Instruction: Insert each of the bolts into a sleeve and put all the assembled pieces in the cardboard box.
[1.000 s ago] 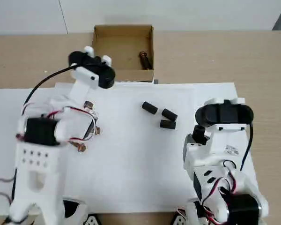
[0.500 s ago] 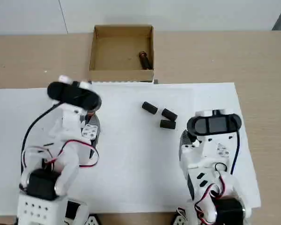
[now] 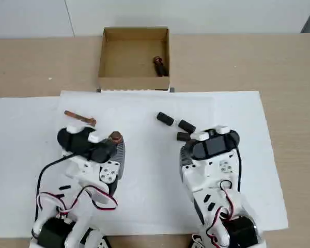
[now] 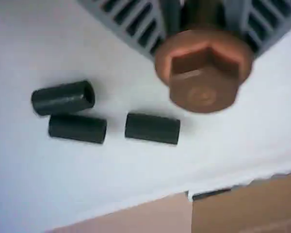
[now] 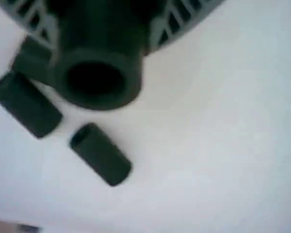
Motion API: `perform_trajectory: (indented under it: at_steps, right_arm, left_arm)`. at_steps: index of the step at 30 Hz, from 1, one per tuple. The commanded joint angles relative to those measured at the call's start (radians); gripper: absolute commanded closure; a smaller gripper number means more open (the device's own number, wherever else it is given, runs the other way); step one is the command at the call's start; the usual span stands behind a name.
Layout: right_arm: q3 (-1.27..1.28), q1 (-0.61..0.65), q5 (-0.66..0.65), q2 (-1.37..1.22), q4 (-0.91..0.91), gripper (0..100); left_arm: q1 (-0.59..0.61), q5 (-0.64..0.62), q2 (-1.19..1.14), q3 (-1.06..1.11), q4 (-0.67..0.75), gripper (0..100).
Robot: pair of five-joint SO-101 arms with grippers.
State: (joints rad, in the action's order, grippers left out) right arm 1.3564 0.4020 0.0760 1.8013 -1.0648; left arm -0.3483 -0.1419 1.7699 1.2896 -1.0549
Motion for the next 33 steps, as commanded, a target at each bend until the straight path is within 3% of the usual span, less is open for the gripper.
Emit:
perform_trajectory:
  at_steps: [1,9,18,33]
  right_arm:
    - [0.023,0.053,-0.011,0.007,0.088,99.6]
    - [0.118,0.208,-0.058,0.007,0.209,99.6]
    - [0.210,0.269,-0.204,0.007,0.280,99.6]
    - [0.318,0.323,-0.282,0.007,0.410,99.6]
  left_arm:
    - [-0.006,-0.072,0.052,0.024,0.049,100]
    - [-0.002,-0.402,0.046,0.108,0.249,100]
    - [0.037,-0.417,0.046,0.171,0.381,100]
    - [0.028,-0.468,0.046,0.168,0.381,100]
